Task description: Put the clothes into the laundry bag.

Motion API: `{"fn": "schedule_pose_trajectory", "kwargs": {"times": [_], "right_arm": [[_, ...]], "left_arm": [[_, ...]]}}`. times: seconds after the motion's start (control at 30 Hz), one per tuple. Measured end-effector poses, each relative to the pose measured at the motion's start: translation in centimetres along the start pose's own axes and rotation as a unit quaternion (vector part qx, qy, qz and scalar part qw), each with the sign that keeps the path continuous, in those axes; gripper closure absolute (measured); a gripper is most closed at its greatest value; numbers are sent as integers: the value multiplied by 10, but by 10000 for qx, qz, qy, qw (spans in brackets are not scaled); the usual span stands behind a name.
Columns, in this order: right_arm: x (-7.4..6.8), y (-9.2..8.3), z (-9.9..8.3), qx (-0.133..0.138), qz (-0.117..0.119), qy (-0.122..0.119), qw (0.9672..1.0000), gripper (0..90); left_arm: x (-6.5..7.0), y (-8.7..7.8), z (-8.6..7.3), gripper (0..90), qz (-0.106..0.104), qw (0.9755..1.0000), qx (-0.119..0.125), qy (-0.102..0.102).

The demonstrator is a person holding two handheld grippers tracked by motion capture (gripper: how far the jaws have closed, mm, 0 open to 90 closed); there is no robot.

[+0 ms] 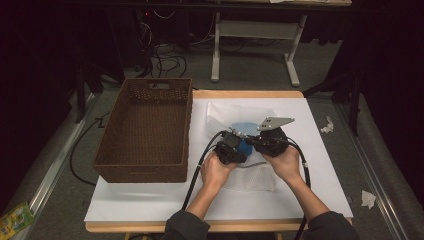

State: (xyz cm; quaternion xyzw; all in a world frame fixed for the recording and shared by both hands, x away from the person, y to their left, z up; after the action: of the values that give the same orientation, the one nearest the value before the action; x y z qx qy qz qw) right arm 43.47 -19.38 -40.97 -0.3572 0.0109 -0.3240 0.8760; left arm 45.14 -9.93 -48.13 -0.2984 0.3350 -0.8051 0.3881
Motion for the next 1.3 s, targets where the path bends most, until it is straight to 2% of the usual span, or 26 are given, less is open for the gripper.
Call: {"fn": "schedule_pose_trajectory", "kwargs": {"times": [0.2,0.4,0.47,0.5,0.57,0.7,0.77,0.93,1.1,1.17,1.3], "right_arm": [[-1,2,0,-11,6,-10,10000,892],[0,1,-1,-6,-3,10,10000,892],[1,0,-1,-7,-5,23,10000,892],[1,-1,-1,5,-9,8,10000,892],[1,-1,-1,-12,4,16,10000,892],[2,-3,0,65,-6,26,10000,892],[3,-5,1,65,-4,-13,10000,892],[0,-7,4,92,4,15,10000,892],[1,-7,3,69,20,0,10000,893],[0,-7,3,63,27,-2,10000,892],[1,-6,1,17,35,-22,10000,892]], "left_arm": [[-4,-1,-12,574,15,9996,-274,88],[-4,3,-15,712,-27,9991,-429,44],[-6,5,-14,762,27,9992,-394,-92],[-6,6,-13,782,-20,9992,-365,-139],[-6,5,-10,807,77,9998,-132,-85],[-3,-2,-2,819,38,9995,312,-60],[-2,-4,4,819,38,9988,482,-121],[-3,2,15,819,69,9978,567,-331],[-8,12,21,815,216,9957,711,-559],[-10,17,21,807,277,9952,688,-643],[-10,28,16,786,389,9962,564,-545]]}}
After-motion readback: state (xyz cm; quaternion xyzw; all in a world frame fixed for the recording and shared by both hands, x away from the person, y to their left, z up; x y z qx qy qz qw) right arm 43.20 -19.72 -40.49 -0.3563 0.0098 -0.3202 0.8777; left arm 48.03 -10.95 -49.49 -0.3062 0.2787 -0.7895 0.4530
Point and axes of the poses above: each handheld gripper's, and its own axes: y roughly forward along the jaws, z roughly out of its top, x roughly to its right, the point moved 6 cm from there along y, roughly forward along the jaws, and after that the axes turned 13 degrees about -y, right-handed, at the moved point
